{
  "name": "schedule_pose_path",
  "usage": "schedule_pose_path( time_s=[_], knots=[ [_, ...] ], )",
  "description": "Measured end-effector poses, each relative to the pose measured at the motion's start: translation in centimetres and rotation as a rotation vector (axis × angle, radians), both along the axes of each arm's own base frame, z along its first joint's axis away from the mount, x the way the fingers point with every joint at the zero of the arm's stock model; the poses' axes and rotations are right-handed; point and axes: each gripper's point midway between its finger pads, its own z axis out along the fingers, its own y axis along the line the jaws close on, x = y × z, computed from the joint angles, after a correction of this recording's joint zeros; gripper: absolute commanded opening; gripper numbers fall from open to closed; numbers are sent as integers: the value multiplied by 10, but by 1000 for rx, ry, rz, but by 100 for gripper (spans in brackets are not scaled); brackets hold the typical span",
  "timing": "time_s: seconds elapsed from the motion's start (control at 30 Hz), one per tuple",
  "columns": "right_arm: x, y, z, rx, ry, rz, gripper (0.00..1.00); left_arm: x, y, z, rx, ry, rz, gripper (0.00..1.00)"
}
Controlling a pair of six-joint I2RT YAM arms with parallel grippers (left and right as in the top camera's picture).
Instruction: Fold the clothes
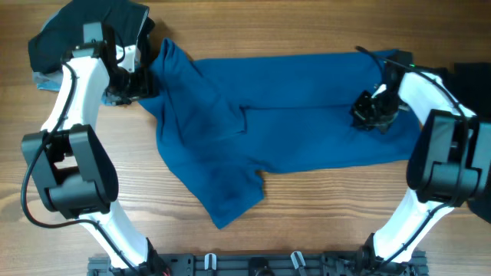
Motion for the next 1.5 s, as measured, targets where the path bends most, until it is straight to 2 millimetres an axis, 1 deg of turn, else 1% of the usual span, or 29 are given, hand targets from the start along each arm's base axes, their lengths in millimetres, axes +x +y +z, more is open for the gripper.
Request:
schedule_pose_path(
  time_s=[0.07,0.1,0.2,0.27,0.33,0.37,0.4,0.43,0.47,0.5,0.53,0.57,0.63,0.77,0.8,0.83,0.87,0.9,0.93,0.97,1.0,1.1,1.17,1.2,1.27,1.33,1.4,1.43,1.5],
  knots=[
    [-4,-11,0,5,13,-36,4,0,-2,-8,-3,-6,1,84],
    [-8,-20,0,9,22,-65,4,-1,-3,-14,-7,-7,1,84],
    [-14,-41,0,22,26,-122,4,-8,-9,-34,-20,-2,-6,84],
    [-15,-45,0,28,21,-121,4,-13,-12,-45,-31,2,-6,82],
    [-15,-45,0,25,17,-104,4,-18,-14,-54,-40,10,-5,79],
    [-15,-45,0,23,16,-94,4,-20,-15,-58,-48,14,-4,74],
    [-15,-45,0,22,15,-90,4,-18,-16,-58,-57,3,-5,69],
    [-15,-45,0,22,14,-86,4,-16,-17,-59,-60,-6,-4,58],
    [-16,-45,0,21,14,-83,4,-13,-17,-59,-64,-22,-8,43],
    [-16,-45,0,21,14,-83,4,-12,-18,-60,-68,-28,-11,24],
    [-16,-45,0,20,13,-82,4,-12,-19,-61,-72,-32,-8,7],
    [-16,-45,0,20,14,-82,4,-13,-19,-63,-76,-29,-7,4],
    [-16,-45,0,20,13,-79,4,-16,-17,-68,-63,-9,2,4],
    [-16,-45,0,20,11,-61,6,-23,-6,-67,-23,36,46,4],
    [-16,-45,0,20,10,-56,7,-25,0,-67,-11,46,65,4],
    [-16,-45,1,20,6,-43,11,-25,7,-66,1,49,82,4],
    [-16,-45,1,20,3,-33,17,-24,15,-65,13,50,102,14],
    [-16,-44,1,21,-2,-21,22,-23,21,-63,19,51,120,42],
    [-16,-43,2,23,-6,-6,29,-20,26,-61,24,44,133,54],
    [-17,-42,3,23,-5,7,33,-17,31,-57,31,36,149,57],
    [-18,-42,4,24,-6,17,34,-12,34,-52,32,25,155,57],
    [-21,-43,8,14,-12,40,39,0,35,-33,7,0,163,55],
    [-19,-44,17,5,-37,49,42,3,26,-24,-33,-5,146,54],
    [-17,-44,25,-1,-65,54,44,4,19,-16,-64,-12,122,53],
    [-11,-44,45,-9,-130,61,47,6,4,-4,-113,-30,79,54],
    [-5,-44,71,-26,-209,70,50,0,-17,12,-159,-39,12,58],
    [-3,-44,93,-42,-272,72,54,-9,-46,27,-189,-35,-72,60],
    [-2,-44,102,-50,-298,73,54,-16,-65,32,-203,-22,-125,61],
    [-1,-43,109,-53,-320,72,54,-25,-95,33,-209,-3,-212,63]
  ],
)
